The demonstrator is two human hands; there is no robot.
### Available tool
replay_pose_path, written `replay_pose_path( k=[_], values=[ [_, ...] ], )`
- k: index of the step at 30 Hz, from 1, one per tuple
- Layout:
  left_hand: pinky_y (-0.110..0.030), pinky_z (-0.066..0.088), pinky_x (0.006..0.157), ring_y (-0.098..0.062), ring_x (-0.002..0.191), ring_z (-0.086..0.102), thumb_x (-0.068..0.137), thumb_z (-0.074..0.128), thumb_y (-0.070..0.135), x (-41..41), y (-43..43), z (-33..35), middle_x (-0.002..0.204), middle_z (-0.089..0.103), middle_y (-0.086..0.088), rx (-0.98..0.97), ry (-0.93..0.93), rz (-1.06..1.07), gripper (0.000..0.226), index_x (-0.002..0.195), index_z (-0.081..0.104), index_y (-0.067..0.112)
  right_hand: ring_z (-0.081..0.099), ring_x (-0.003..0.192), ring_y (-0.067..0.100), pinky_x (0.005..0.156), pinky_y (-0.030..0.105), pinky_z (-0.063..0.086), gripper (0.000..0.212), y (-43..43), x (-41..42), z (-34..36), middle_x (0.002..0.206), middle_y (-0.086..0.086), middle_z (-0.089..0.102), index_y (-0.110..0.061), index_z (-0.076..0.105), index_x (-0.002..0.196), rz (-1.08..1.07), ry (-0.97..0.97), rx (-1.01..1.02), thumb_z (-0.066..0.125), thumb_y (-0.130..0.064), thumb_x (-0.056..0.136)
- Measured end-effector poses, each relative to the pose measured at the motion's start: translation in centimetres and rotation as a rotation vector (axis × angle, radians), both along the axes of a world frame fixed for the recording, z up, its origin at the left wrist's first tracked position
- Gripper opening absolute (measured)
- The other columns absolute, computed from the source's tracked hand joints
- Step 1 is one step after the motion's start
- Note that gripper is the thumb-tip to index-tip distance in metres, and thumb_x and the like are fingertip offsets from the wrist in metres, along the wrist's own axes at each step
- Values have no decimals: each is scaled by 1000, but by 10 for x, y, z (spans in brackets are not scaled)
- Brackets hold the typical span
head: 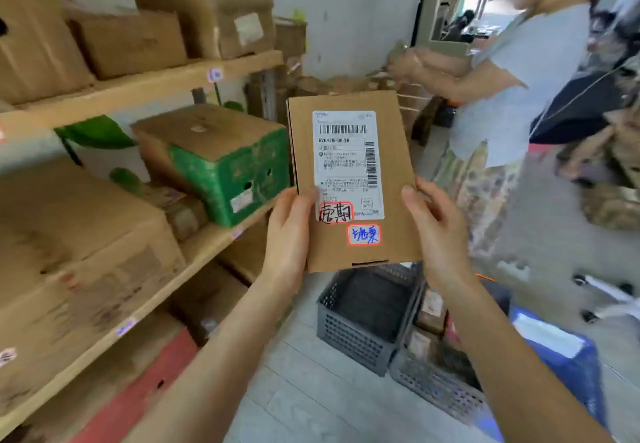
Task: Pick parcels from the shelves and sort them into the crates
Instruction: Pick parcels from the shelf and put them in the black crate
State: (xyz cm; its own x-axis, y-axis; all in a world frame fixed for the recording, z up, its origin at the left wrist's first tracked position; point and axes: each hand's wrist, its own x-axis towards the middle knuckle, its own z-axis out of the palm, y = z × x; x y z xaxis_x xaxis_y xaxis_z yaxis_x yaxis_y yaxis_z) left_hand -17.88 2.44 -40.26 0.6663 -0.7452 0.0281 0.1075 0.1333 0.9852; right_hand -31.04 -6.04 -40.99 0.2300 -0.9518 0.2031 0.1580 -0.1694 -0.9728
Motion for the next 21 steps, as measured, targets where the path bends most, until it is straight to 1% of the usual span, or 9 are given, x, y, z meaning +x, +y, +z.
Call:
replay_pose_path(
  k=[2,3,5,6,10,13,15,18,21],
  values=[
    [-17,51,66,-1,72,65,87,56,30,-32,-52,-18,83,69,5,43,19,-76,11,80,57,22,59,67,-6,66,10,48,14,-43,-37,-15,80,-15,62,-31,58,102,-66,19,72,58,-23,90],
    [-14,50,61,2,66,64,89,56,26,-49,-75,-26,82,69,7,63,28,-110,10,80,57,23,59,66,-6,65,10,48,14,-64,-57,-23,81,-13,62,-30,58,102,-106,29,104,58,-23,90],
    [-19,51,67,-2,73,64,89,58,22,-79,-120,-45,89,68,6,113,64,-182,2,88,57,24,59,68,0,65,16,49,19,-102,-94,-40,85,-5,64,-24,59,109,-181,61,161,58,-23,90],
    [-22,50,69,-4,77,63,89,58,21,-94,-140,-55,91,66,6,151,73,-216,7,95,55,22,59,67,1,65,17,49,21,-118,-111,-50,85,-3,64,-20,60,112,-217,82,189,57,-22,91],
    [-22,49,63,-4,79,58,91,55,21,-142,-210,-106,90,58,8,309,44,-358,24,113,45,17,61,58,-8,54,9,47,20,-171,-171,-104,82,-10,64,-17,61,110,-339,134,320,57,-22,91],
    [-24,51,66,-8,84,60,93,52,24,-167,-256,-150,104,59,0,455,-10,-487,27,118,47,15,63,69,4,60,17,49,18,-203,-203,-152,90,-3,66,-18,60,108,-377,184,450,56,-25,91],
    [-31,54,74,-15,93,61,94,50,26,-177,-286,-182,114,60,-5,558,-66,-553,33,124,46,11,61,75,9,59,16,49,24,-226,-218,-185,95,1,66,-15,59,113,-388,246,513,55,-26,92],
    [-23,50,69,-13,90,58,96,47,23,-188,-331,-235,111,59,-3,674,-129,-613,31,123,48,9,58,74,4,50,7,46,29,-262,-231,-238,92,-3,63,-9,55,118,-360,328,606,52,-25,94],
    [-20,47,65,-15,91,55,97,44,18,-198,-372,-294,110,59,-3,804,-144,-624,26,121,50,10,56,78,2,58,12,45,33,-297,-239,-295,95,-5,57,-10,49,125,-329,384,724,50,-25,95]
  ],
)
